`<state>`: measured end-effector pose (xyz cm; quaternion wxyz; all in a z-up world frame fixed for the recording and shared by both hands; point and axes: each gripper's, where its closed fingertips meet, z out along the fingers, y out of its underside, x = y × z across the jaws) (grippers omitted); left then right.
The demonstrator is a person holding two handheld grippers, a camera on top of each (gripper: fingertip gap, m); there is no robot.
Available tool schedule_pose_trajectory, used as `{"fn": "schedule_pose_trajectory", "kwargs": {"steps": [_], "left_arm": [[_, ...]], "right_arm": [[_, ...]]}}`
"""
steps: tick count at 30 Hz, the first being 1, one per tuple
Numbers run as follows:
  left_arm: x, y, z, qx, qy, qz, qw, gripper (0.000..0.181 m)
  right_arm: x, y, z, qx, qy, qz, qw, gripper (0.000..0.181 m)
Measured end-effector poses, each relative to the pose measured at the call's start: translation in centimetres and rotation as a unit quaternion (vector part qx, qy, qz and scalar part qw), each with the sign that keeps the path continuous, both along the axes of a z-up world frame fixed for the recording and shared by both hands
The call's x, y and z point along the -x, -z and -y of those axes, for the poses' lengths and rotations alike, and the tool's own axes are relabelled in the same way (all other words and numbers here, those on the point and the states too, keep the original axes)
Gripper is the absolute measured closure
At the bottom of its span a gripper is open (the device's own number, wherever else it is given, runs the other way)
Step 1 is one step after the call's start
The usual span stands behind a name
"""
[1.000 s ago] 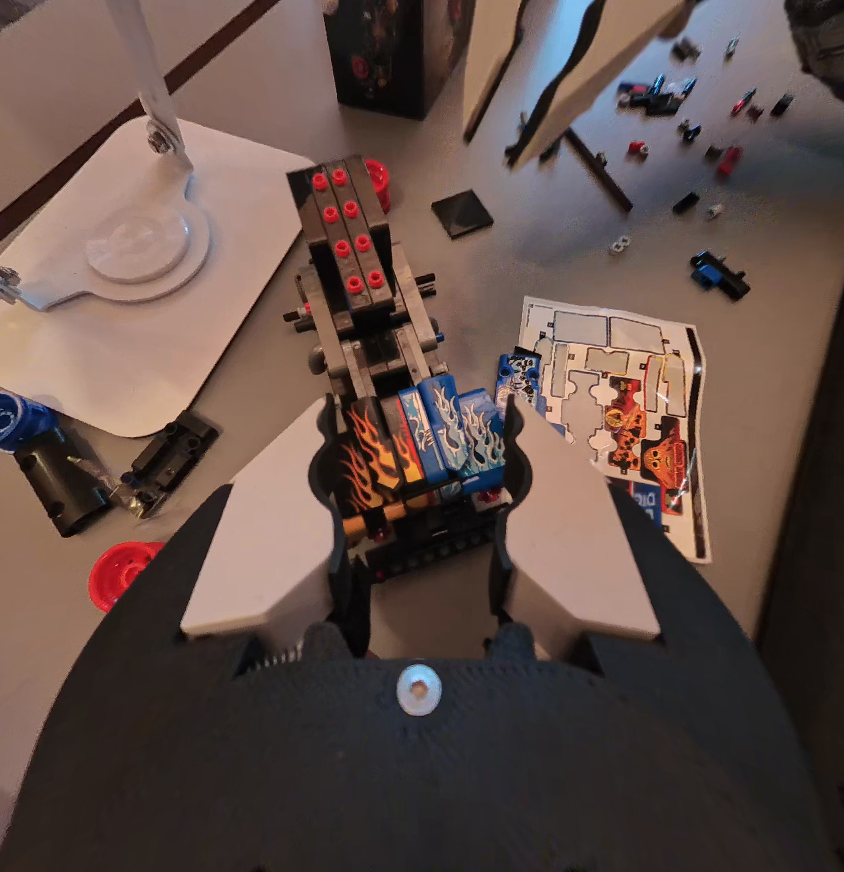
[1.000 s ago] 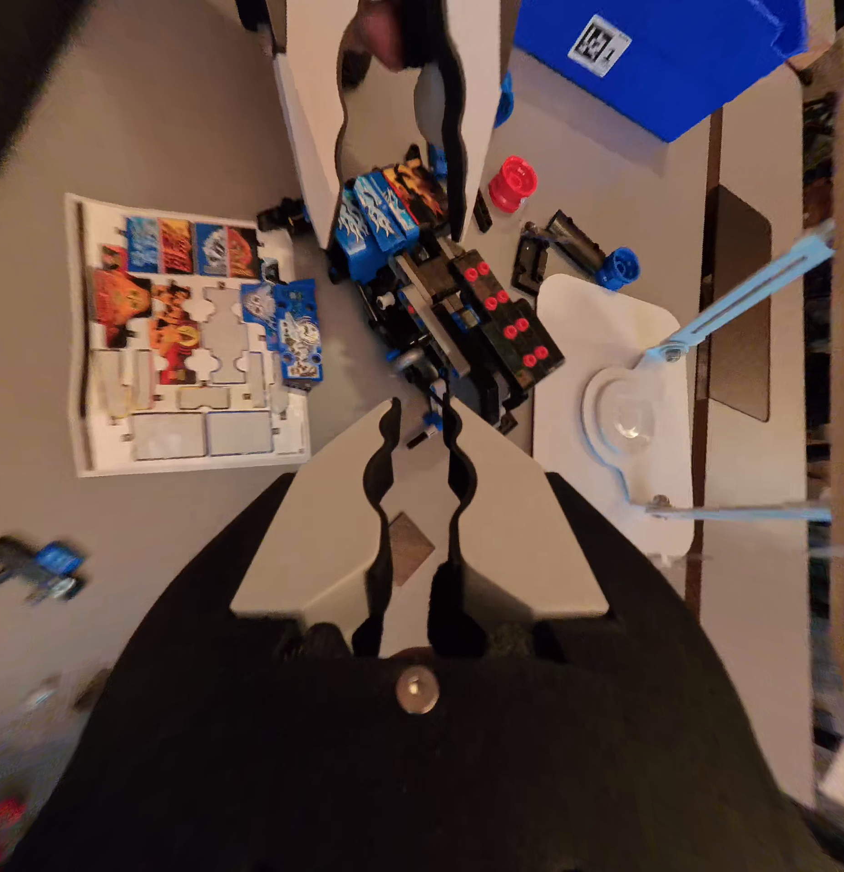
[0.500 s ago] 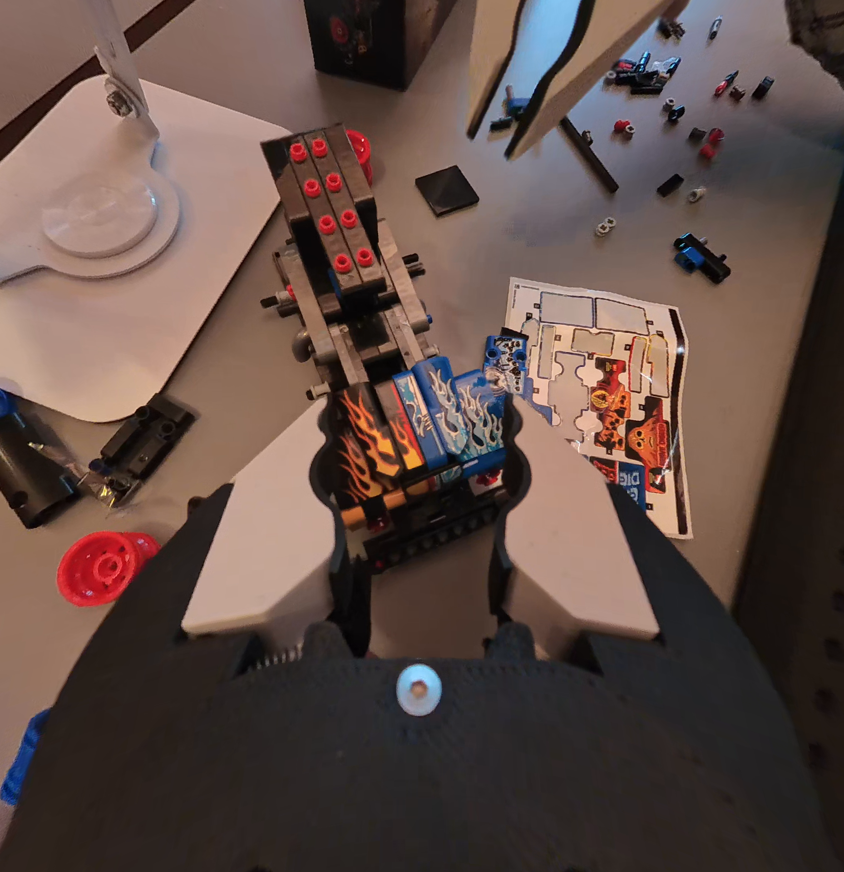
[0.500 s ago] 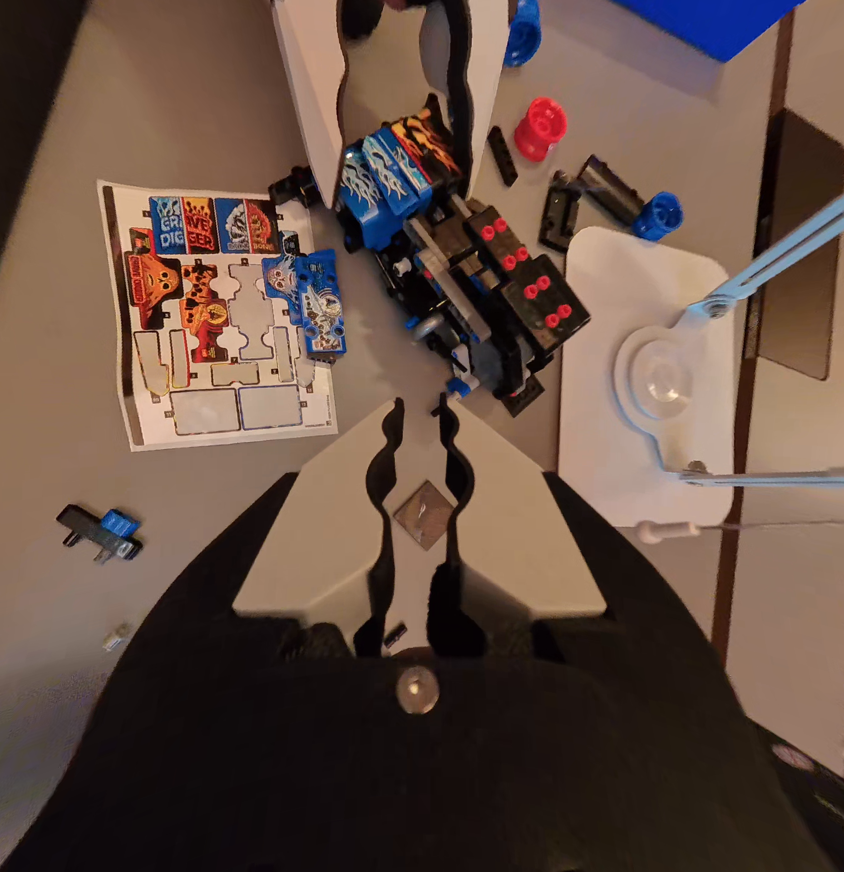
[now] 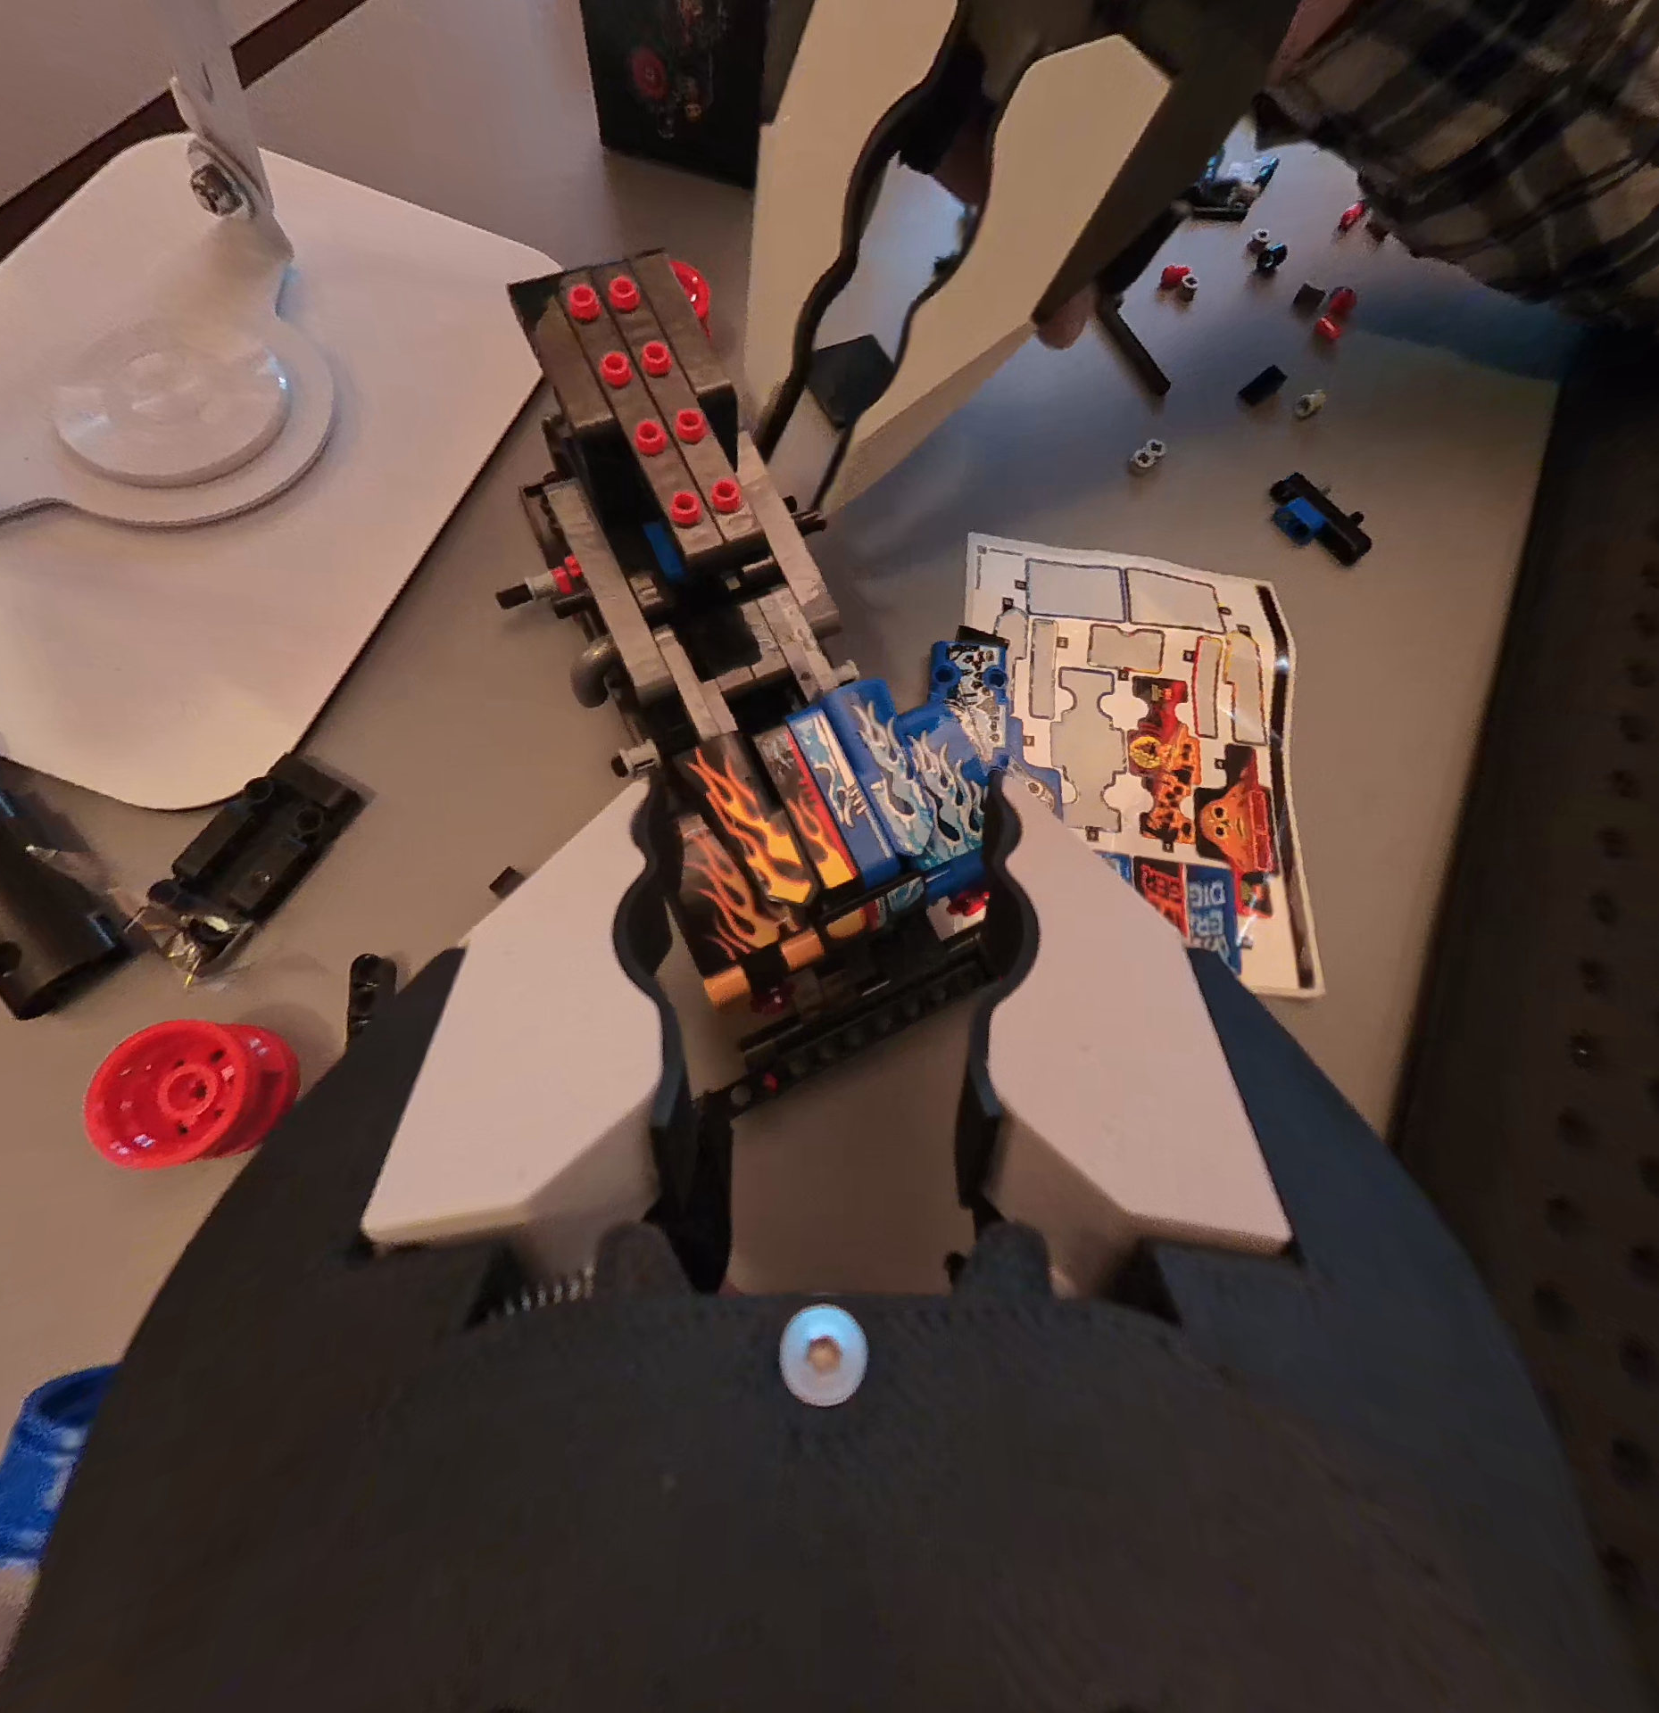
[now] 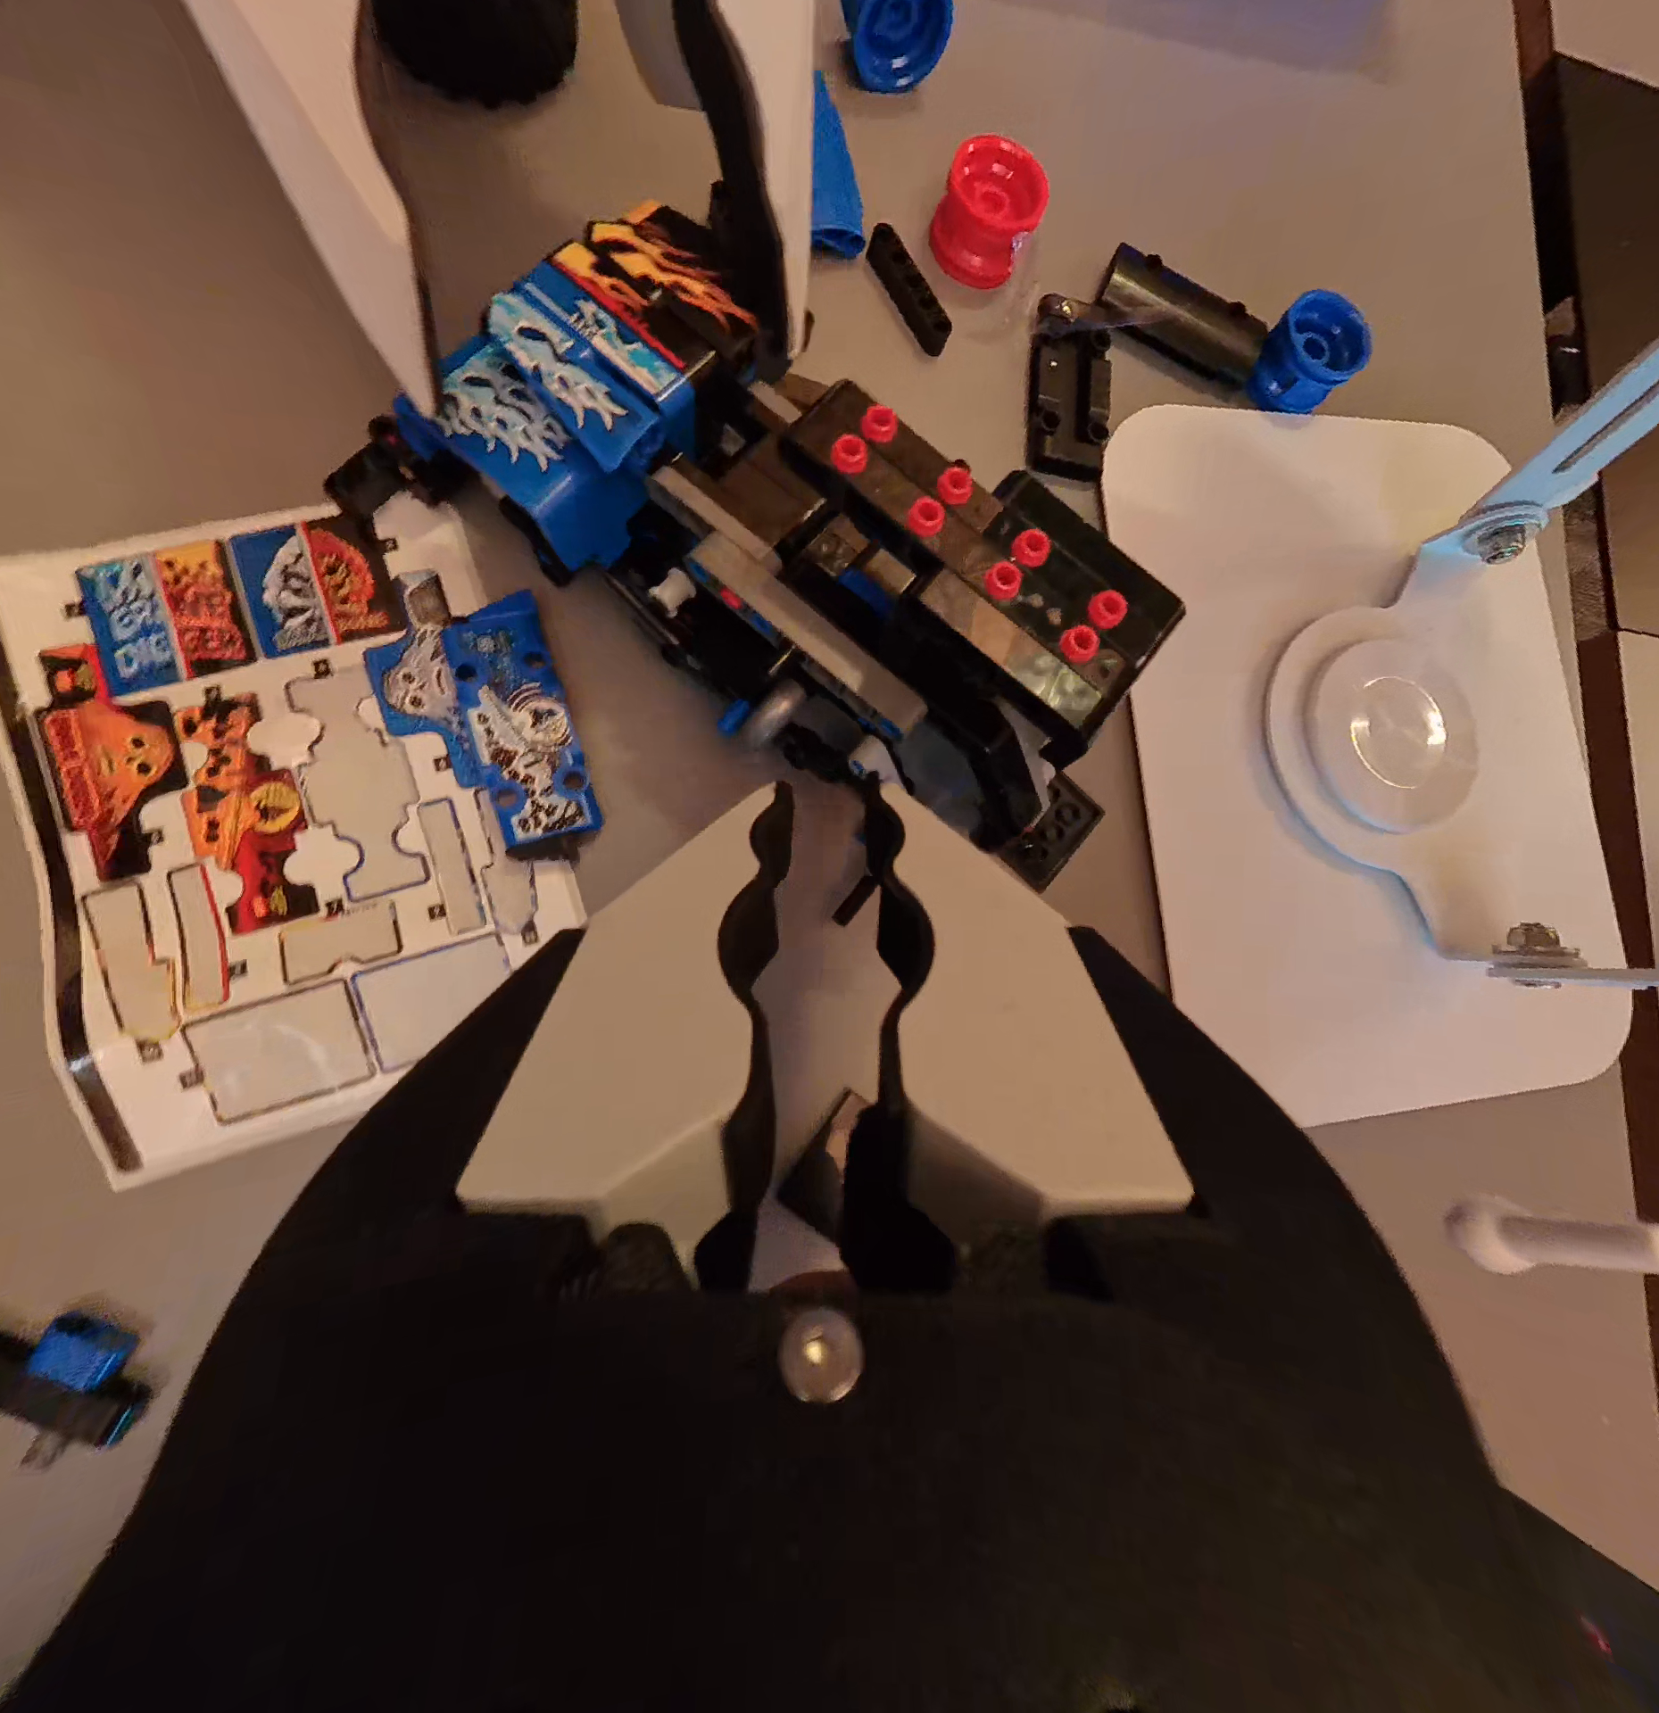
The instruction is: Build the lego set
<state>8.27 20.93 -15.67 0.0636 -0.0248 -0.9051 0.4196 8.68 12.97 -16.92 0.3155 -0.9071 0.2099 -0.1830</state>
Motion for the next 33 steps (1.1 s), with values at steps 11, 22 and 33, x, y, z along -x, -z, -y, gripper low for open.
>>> {"fn": "schedule_pose_trajectory", "kwargs": {"steps": [11, 22, 33], "left_arm": [[1.6, 0.4, 0.5, -0.013, 0.027, -0.005, 1.0, 0.116], [0.8, -0.1, 0.3, 0.006, 0.021, 0.003, 1.0, 0.118], [1.5, 0.4, 0.2, -0.006, 0.035, -0.006, 0.999, 0.121]], "right_arm": [[-1.7, 0.4, 0.0, 0.011, 0.034, 0.039, 0.999, 0.181], [-1.7, 0.1, 1.0, 0.012, 0.044, 0.031, 0.998, 0.175], [-1.5, 0.4, 0.6, 0.003, 0.038, 0.021, 0.999, 0.173]]}}
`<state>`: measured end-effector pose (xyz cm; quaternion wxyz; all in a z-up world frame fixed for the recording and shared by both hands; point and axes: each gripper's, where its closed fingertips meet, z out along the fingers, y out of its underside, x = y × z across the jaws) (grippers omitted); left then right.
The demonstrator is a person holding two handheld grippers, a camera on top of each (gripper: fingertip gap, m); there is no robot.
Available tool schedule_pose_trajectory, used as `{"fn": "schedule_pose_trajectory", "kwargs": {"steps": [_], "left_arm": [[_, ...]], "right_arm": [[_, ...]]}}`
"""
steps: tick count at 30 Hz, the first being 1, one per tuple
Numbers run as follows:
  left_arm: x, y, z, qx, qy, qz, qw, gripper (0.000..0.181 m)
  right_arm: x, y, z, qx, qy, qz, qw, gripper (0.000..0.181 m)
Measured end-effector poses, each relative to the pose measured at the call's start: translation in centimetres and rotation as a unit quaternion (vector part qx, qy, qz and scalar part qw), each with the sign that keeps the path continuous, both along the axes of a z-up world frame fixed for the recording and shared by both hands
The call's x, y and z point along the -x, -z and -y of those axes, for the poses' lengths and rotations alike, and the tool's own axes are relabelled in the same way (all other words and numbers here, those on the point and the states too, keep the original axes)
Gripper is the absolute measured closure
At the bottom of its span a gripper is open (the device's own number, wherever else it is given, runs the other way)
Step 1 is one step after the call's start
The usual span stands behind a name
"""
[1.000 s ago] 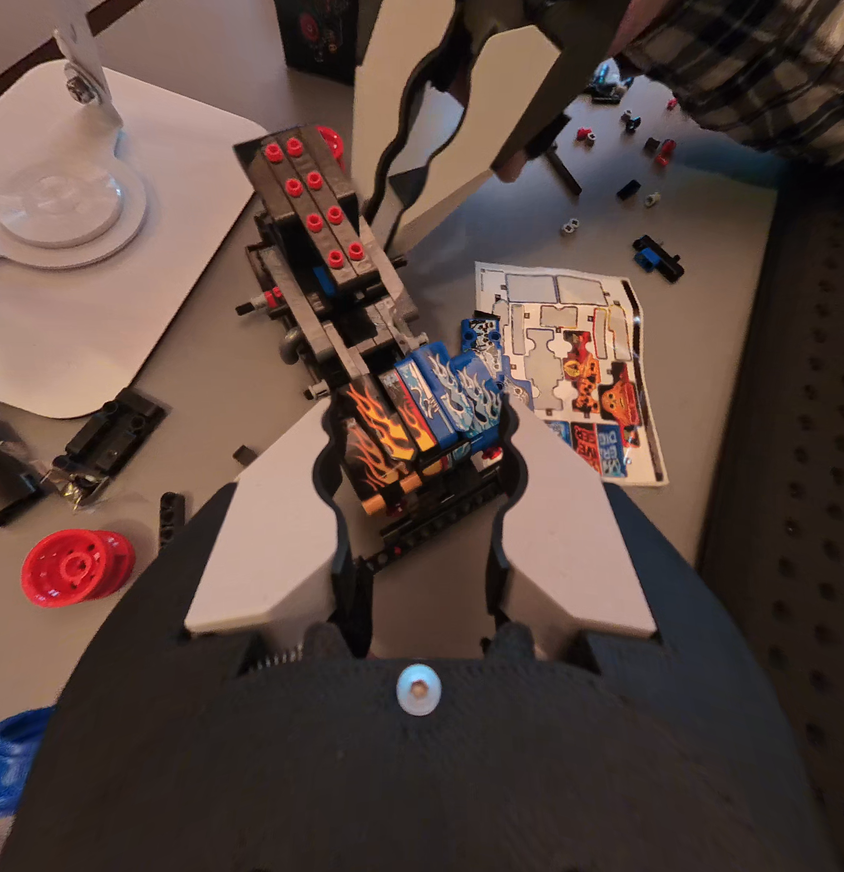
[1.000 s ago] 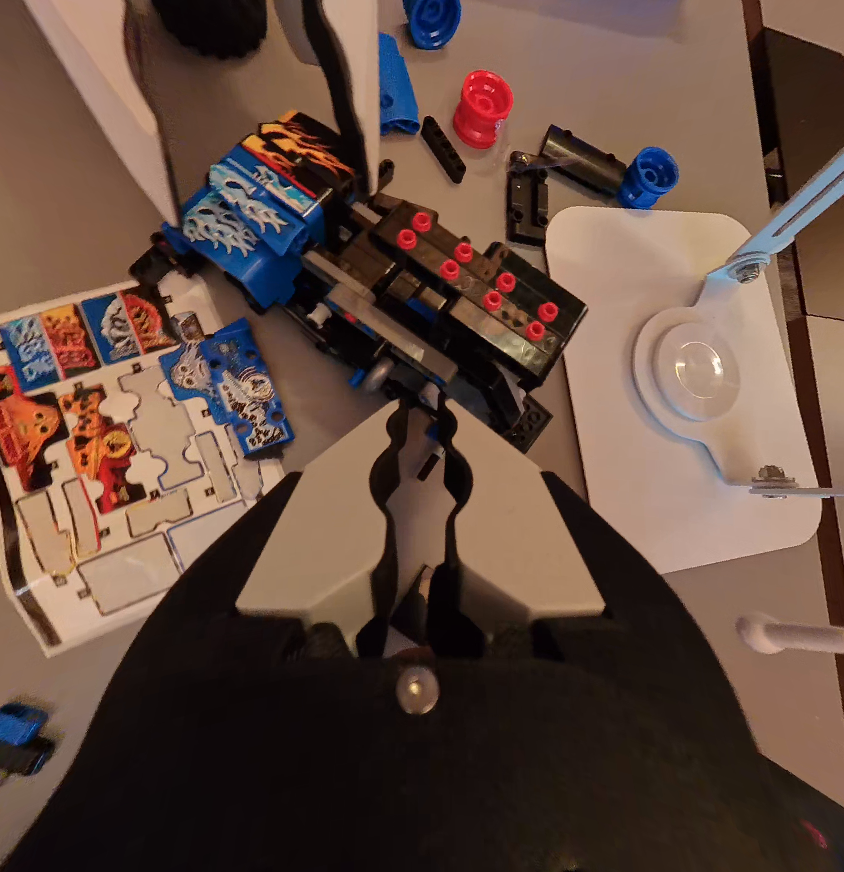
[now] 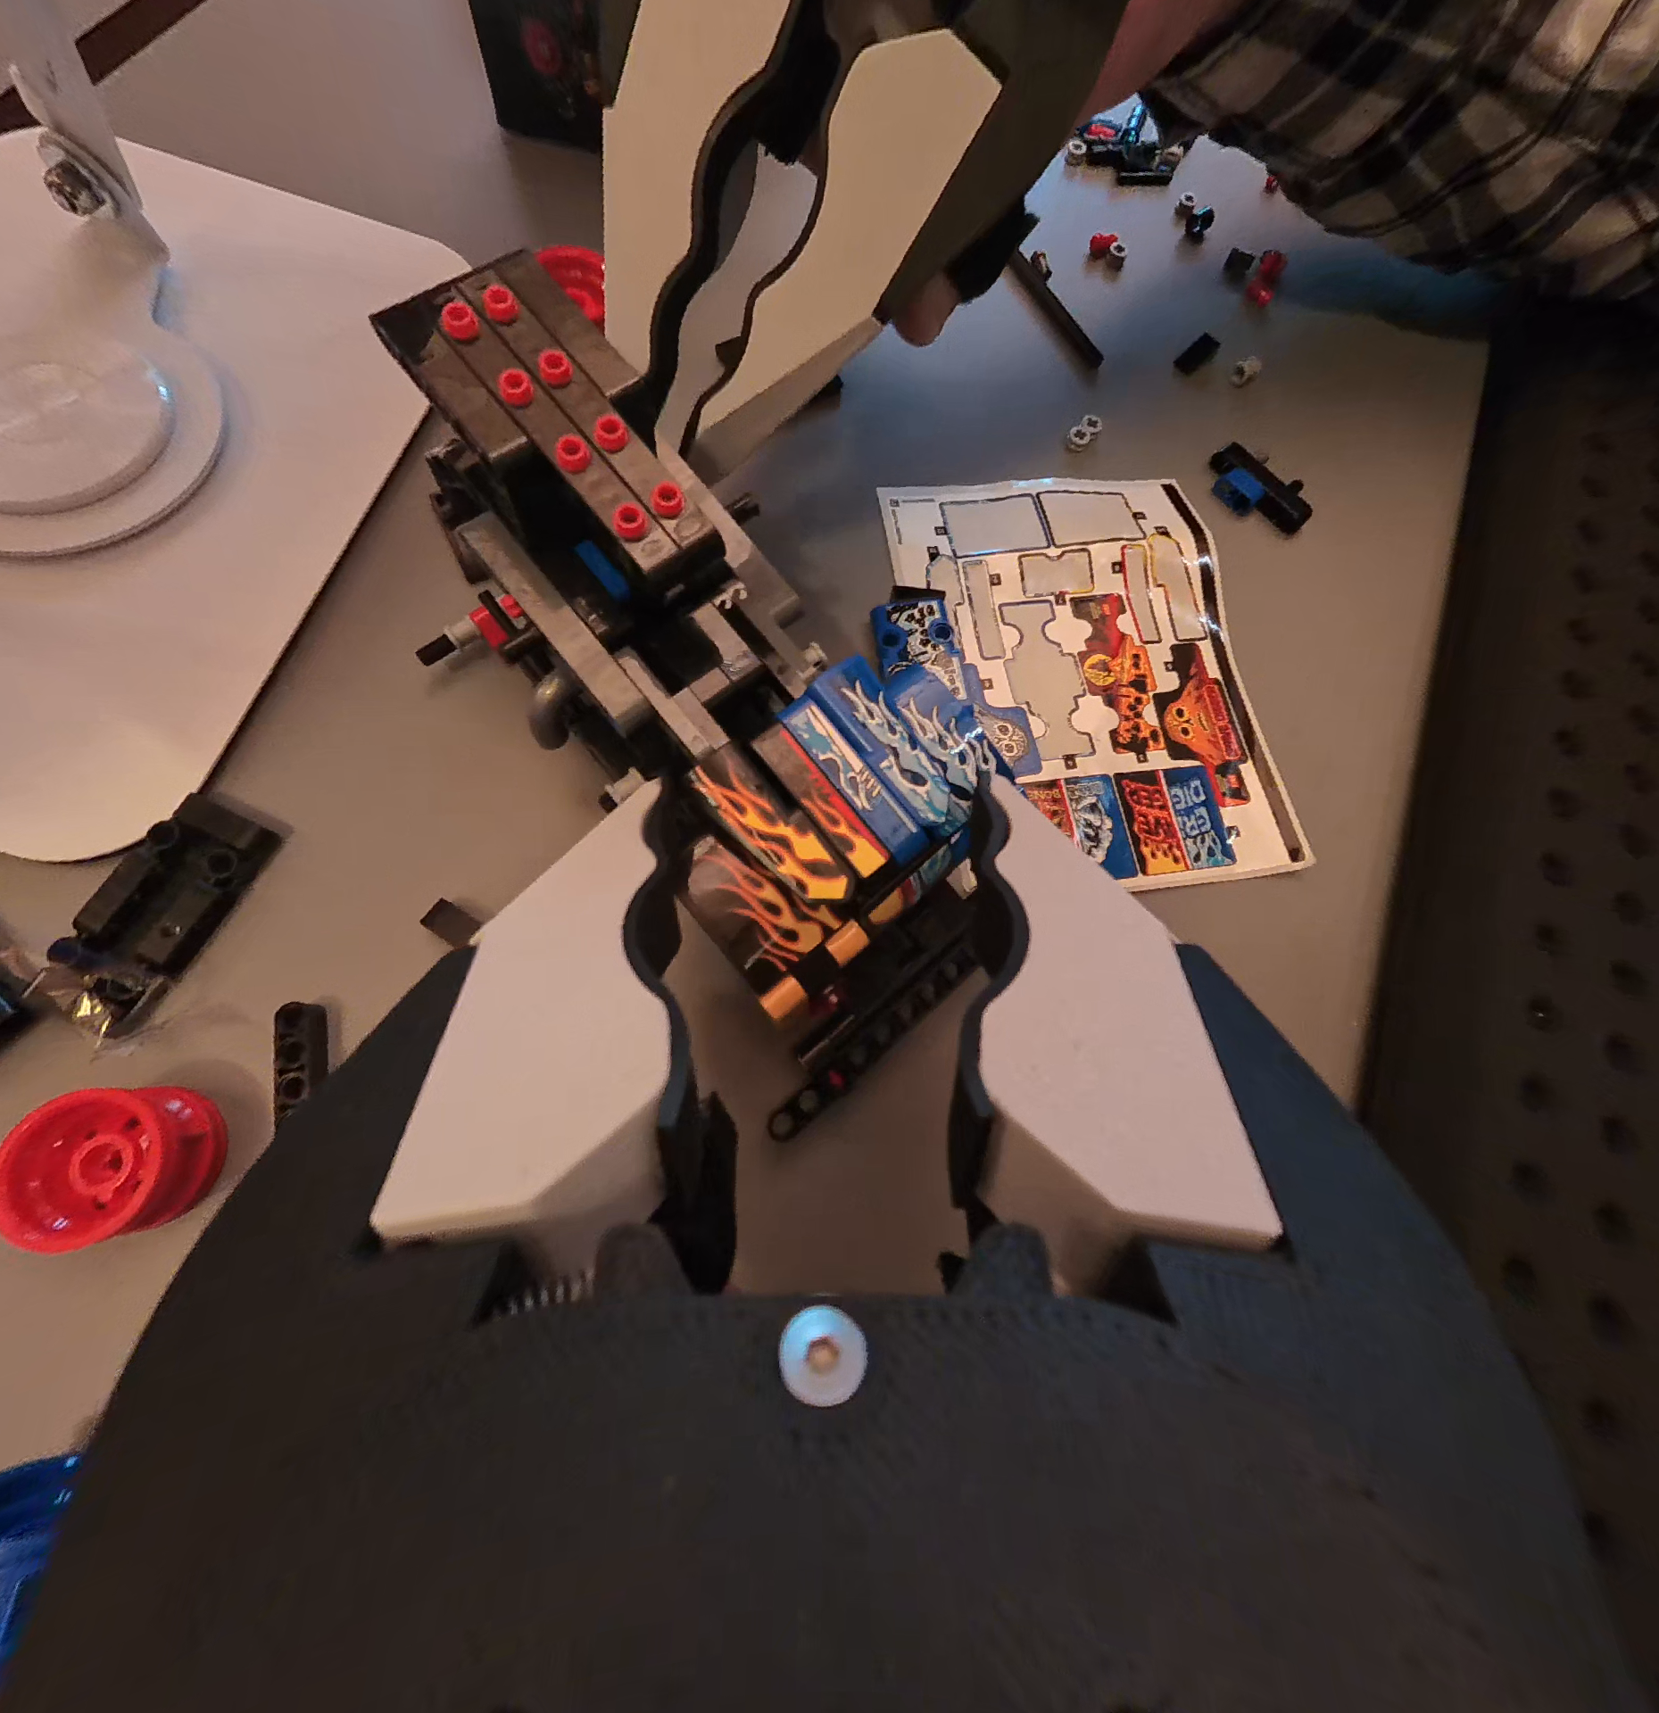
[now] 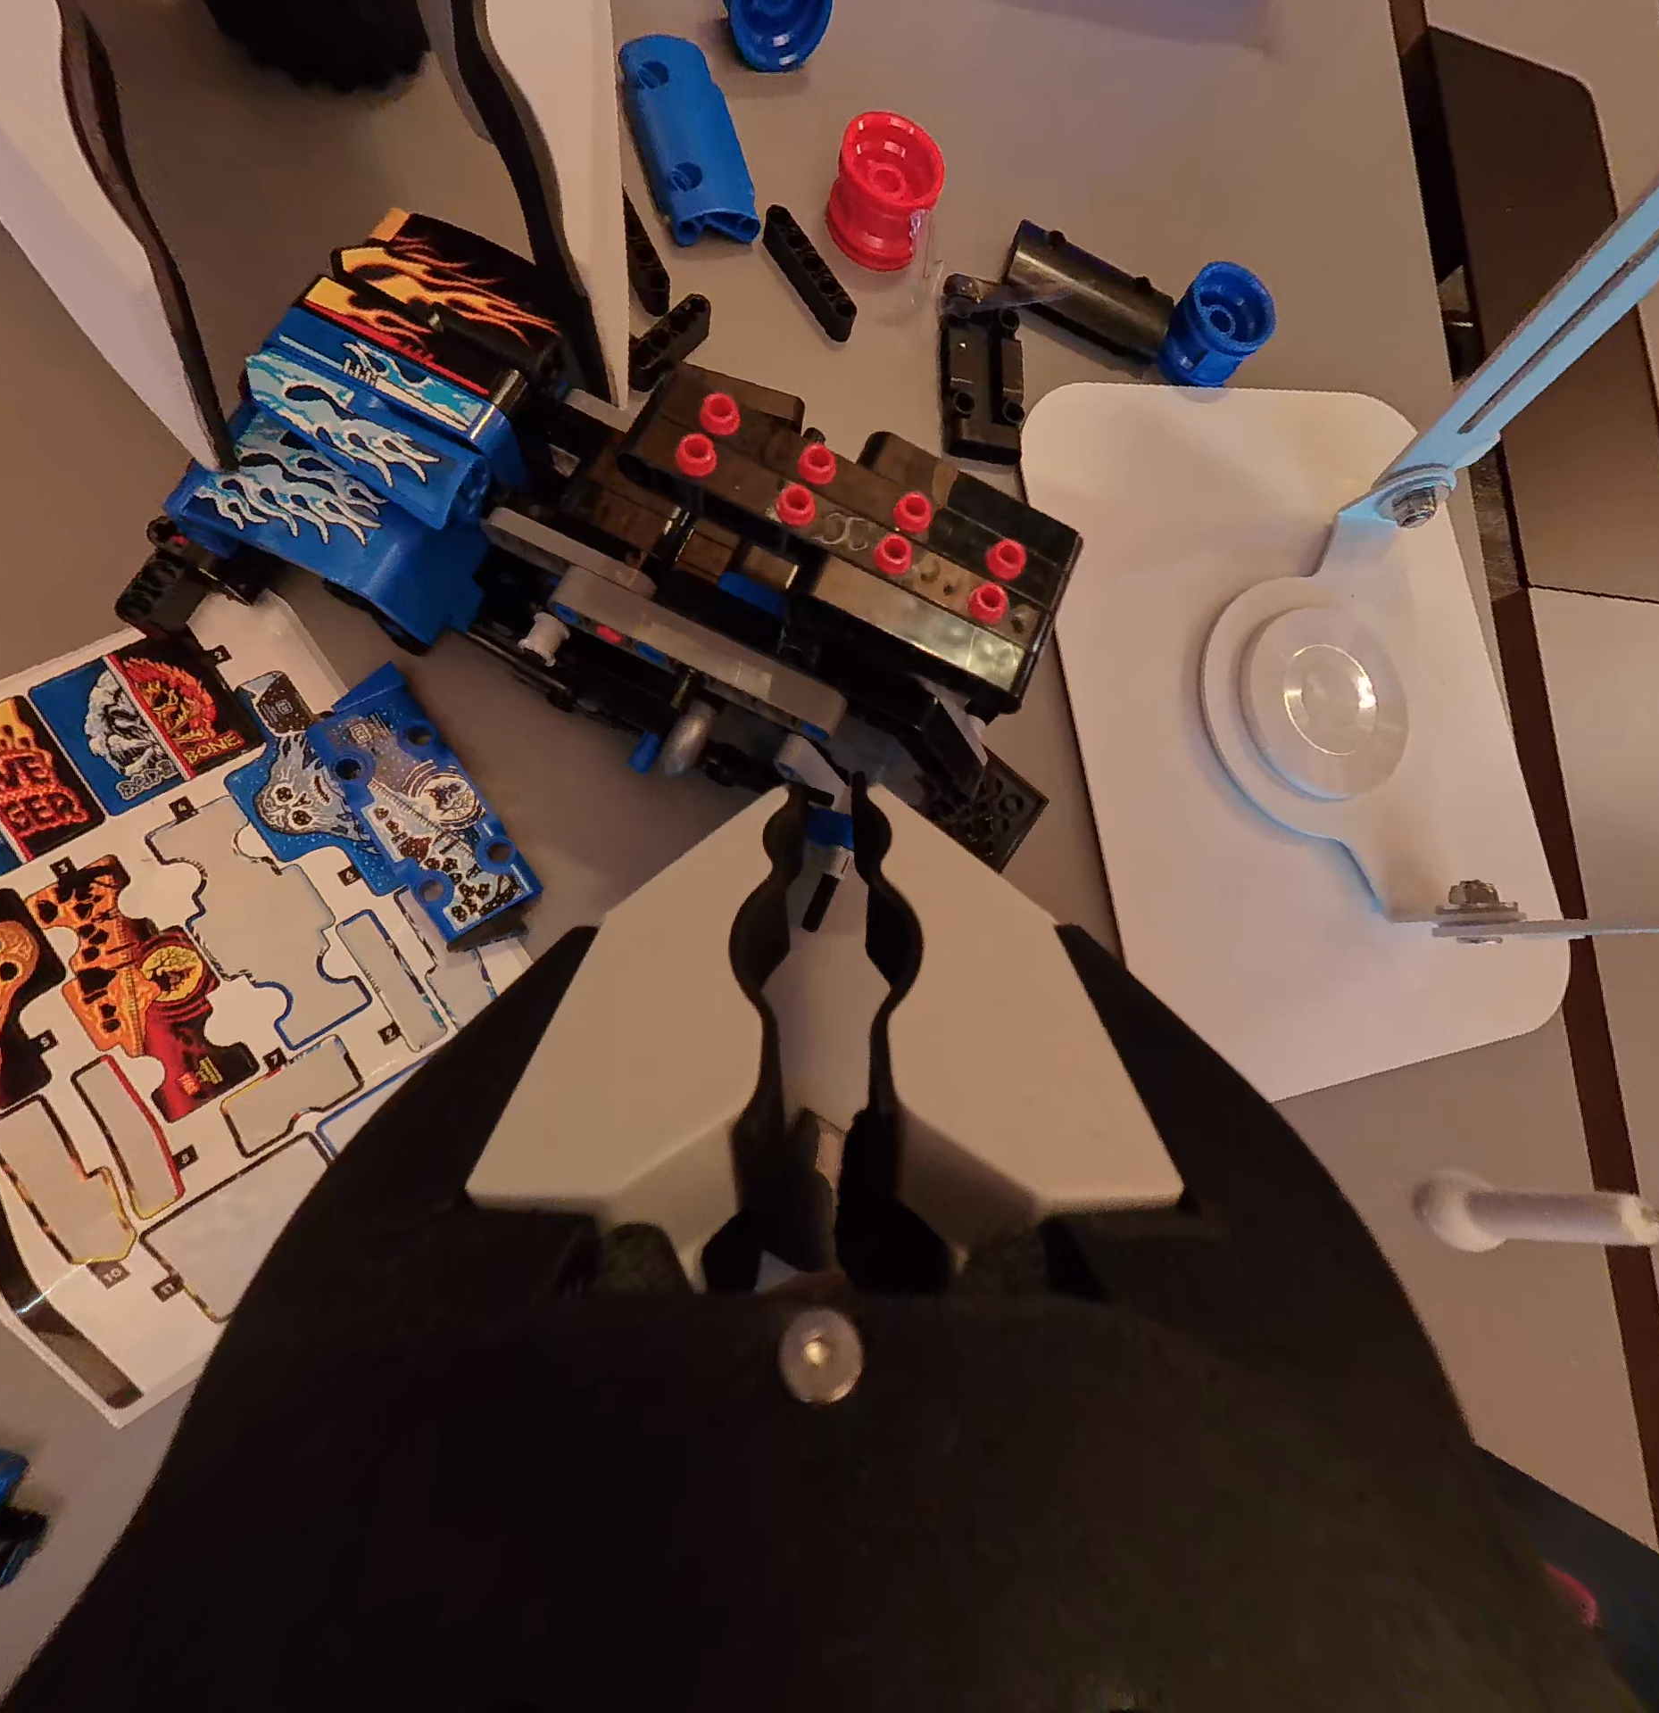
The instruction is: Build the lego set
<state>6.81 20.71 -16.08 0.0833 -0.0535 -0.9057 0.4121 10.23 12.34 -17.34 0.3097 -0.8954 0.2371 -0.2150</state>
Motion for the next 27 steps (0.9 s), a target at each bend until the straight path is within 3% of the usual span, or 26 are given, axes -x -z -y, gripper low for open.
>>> {"fn": "schedule_pose_trajectory", "kwargs": {"steps": [27], "left_arm": [[0.03, -0.24, 0.26, 0.012, 0.006, 0.003, 1.0, 0.118]], "right_arm": [[-0.35, -0.03, 0.57, -0.006, 0.011, 0.0, 1.0, 0.169]]}}
